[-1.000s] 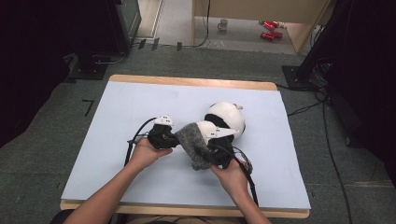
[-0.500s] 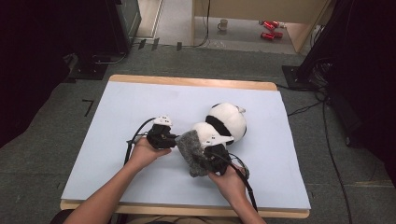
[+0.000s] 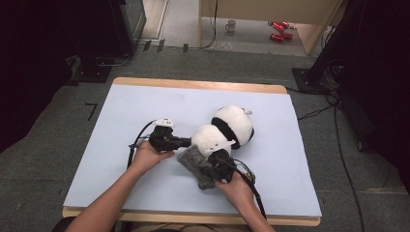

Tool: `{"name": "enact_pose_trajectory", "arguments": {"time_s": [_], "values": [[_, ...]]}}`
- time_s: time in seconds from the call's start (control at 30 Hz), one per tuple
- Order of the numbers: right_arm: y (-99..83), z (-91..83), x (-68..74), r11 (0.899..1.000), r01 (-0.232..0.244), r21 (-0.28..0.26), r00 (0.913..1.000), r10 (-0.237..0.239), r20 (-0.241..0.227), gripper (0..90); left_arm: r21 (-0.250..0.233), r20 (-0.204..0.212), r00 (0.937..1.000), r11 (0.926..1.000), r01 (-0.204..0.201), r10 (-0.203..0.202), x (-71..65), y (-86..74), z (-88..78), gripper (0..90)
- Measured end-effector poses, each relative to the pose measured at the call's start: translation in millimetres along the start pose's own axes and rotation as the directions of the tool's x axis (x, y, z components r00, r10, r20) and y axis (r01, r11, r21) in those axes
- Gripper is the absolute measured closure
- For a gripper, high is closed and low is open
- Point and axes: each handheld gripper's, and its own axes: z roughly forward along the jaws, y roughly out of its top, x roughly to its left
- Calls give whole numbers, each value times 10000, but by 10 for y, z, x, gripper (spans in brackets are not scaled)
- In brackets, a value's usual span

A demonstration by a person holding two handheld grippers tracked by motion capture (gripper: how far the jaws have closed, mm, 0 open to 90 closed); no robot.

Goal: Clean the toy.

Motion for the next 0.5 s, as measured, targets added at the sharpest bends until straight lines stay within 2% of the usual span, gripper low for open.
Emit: {"name": "enact_pose_trajectory", "arguments": {"time_s": [0.07, 0.17, 0.23, 0.33, 0.4, 0.5], "values": [[43, -83, 17, 9995, 58, -314, 9998, -64, -202, 787, -6, 45, 10000, 10000, -14, 14, 3, 3, -8, 852], [151, -255, 70, 9950, 218, -979, 9994, -244, -255, 787, -93, 141, 9998, 9999, -106, 108, -30, 9, -6, 851], [224, -359, 113, 9898, 366, -1375, 9988, -408, -281, 786, -68, 174, 9997, 9999, -140, 141, -54, 15, 2, 852], [304, -457, 153, 9778, 306, -2074, 9988, -379, -315, 785, -12, 180, 9997, 9999, -137, 137, -73, 13, 0, 851], [326, -436, 159, 9765, 228, -2145, 9994, -282, -222, 785, -21, 203, 9997, 9999, -120, 120, -87, 15, -4, 852], [317, -271, 110, 9867, 250, -1604, 9992, -195, 359, 788, 58, 115, 9998, 9999, -147, 146, -101, 17, -10, 852]]}}
